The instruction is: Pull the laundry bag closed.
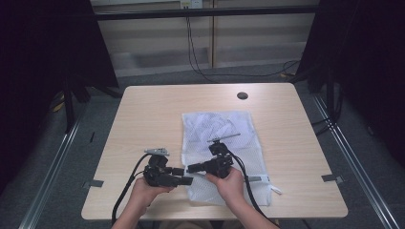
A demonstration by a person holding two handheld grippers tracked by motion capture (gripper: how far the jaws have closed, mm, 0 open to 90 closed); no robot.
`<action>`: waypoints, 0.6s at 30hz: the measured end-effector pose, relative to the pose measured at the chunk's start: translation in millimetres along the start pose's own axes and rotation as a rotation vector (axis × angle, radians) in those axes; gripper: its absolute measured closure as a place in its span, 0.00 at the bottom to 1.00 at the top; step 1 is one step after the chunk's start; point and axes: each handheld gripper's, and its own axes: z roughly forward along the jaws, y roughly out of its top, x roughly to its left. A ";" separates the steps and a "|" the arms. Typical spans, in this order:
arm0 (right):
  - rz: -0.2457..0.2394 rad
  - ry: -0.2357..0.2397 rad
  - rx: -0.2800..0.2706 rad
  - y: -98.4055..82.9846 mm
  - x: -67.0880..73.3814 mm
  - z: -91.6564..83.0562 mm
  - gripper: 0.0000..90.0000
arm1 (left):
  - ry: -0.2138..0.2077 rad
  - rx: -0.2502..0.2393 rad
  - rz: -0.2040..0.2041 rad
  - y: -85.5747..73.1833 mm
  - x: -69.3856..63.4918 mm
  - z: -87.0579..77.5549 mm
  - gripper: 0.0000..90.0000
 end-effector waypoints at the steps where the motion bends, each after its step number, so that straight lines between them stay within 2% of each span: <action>1: 0.000 0.001 0.000 0.0 0.0 -0.2 0.96 | -0.003 -0.003 0.004 -0.1 0.0 -0.2 0.42; 9: -0.005 0.002 -0.002 0.1 0.3 -1.2 0.96 | -0.029 -0.021 -0.005 0.0 -0.6 3.3 0.52; 12: -0.004 0.004 0.000 0.1 0.7 -1.1 0.96 | -0.047 -0.029 -0.020 0.0 -1.0 5.1 0.56; 13: -0.005 0.003 -0.001 0.1 0.6 -1.1 0.96 | -0.052 -0.027 -0.043 -0.2 -1.1 5.9 0.56; 14: -0.005 0.003 -0.001 0.1 0.6 -1.0 0.96 | -0.056 -0.021 -0.036 -0.2 0.6 6.2 0.57; 16: -0.005 0.005 -0.001 0.1 0.7 -0.8 0.96 | -0.056 -0.016 -0.055 -0.3 0.5 7.9 0.57; 18: -0.004 0.005 0.000 0.1 0.9 -0.7 0.96 | -0.057 -0.014 -0.053 -0.1 0.5 8.9 0.59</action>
